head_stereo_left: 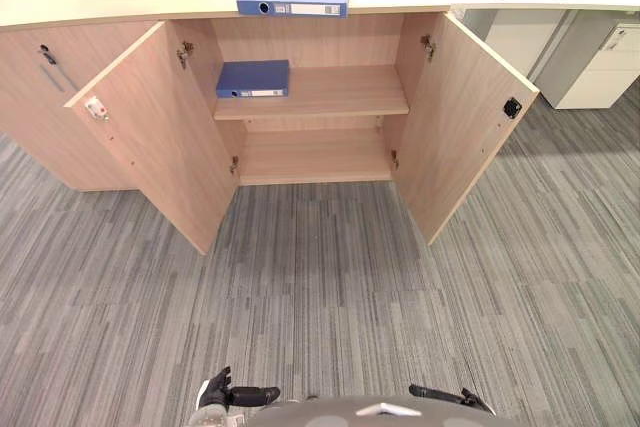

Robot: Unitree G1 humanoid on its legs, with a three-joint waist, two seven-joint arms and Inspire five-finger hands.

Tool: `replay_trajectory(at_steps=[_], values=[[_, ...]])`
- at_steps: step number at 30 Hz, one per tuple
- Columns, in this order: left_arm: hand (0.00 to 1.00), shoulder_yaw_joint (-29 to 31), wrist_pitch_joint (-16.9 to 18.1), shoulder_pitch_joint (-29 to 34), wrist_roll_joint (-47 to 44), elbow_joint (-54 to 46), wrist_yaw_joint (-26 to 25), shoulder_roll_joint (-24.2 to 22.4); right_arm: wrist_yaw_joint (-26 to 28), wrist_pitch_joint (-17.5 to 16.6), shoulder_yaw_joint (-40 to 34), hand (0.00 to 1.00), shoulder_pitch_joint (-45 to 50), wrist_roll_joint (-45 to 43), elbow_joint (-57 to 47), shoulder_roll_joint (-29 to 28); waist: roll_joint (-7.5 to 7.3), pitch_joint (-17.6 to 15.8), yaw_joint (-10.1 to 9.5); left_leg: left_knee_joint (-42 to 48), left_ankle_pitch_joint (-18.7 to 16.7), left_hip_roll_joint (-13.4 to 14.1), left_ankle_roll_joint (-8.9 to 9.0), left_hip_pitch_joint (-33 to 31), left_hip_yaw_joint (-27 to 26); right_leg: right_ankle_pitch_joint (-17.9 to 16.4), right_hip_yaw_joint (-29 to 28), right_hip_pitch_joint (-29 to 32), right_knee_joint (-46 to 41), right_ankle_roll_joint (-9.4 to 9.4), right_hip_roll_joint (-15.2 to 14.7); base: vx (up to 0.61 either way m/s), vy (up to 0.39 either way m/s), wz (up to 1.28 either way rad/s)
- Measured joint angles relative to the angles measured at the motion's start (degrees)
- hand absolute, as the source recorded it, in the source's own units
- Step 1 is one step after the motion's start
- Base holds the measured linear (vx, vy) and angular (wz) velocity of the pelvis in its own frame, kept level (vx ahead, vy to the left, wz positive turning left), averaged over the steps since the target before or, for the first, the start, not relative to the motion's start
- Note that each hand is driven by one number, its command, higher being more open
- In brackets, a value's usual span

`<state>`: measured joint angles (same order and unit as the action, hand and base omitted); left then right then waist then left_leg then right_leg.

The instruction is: Walk over to the cabinet, pick up the folder, carry it to the office cabinet, place the folder inside the office cabinet, then close the office cabinet door

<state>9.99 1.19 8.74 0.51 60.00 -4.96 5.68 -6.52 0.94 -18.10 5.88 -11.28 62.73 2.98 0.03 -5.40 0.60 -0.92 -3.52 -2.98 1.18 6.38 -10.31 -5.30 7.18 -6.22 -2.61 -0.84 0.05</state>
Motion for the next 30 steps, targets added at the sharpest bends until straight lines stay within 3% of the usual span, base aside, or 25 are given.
replay_trajectory(at_steps=[10,21,27,30], values=[[1.00,0.00,0.00,-0.64,0.04,-0.01,-0.07,-0.31,0.14,0.07,-0.84,1.00,-3.80,2.32,0.15,-1.37,0.33,-1.47,-0.05,-1.92,0.44,0.17,0.65,1.50,-0.17,-0.11,0.46,-1.01,0.78,-0.23,0.36,-0.03,-0.027,0.01],[1.00,-0.01,0.01,-0.84,0.01,-0.07,-0.19,-0.29,0.09,0.14,-0.42,1.00,-4.58,4.53,0.15,-1.39,0.27,-2.79,-0.15,-3.87,1.25,0.16,-0.07,2.96,-0.27,-0.11,0.45,-1.77,1.16,-0.24,0.60,-0.06,-0.019,-0.01],[1.00,-0.02,0.10,-1.30,0.00,-0.08,-0.21,0.05,0.01,0.24,0.00,1.00,-5.00,4.54,0.21,-1.42,-0.37,-3.30,-0.25,-3.84,1.17,0.16,-0.18,1.20,-0.68,-0.09,0.29,0.01,1.36,-0.21,0.63,-0.04,-0.019,-0.03],[1.00,-0.01,0.31,-2.20,-0.08,-0.13,-0.21,0.63,-0.05,0.27,1.39,1.00,-5.10,4.57,0.21,-1.45,-1.24,-3.94,-0.54,-1.90,-0.06,0.28,-1.18,-0.84,-1.09,-0.09,0.06,1.30,1.28,-0.20,0.62,0.00,-0.007,-0.04]])
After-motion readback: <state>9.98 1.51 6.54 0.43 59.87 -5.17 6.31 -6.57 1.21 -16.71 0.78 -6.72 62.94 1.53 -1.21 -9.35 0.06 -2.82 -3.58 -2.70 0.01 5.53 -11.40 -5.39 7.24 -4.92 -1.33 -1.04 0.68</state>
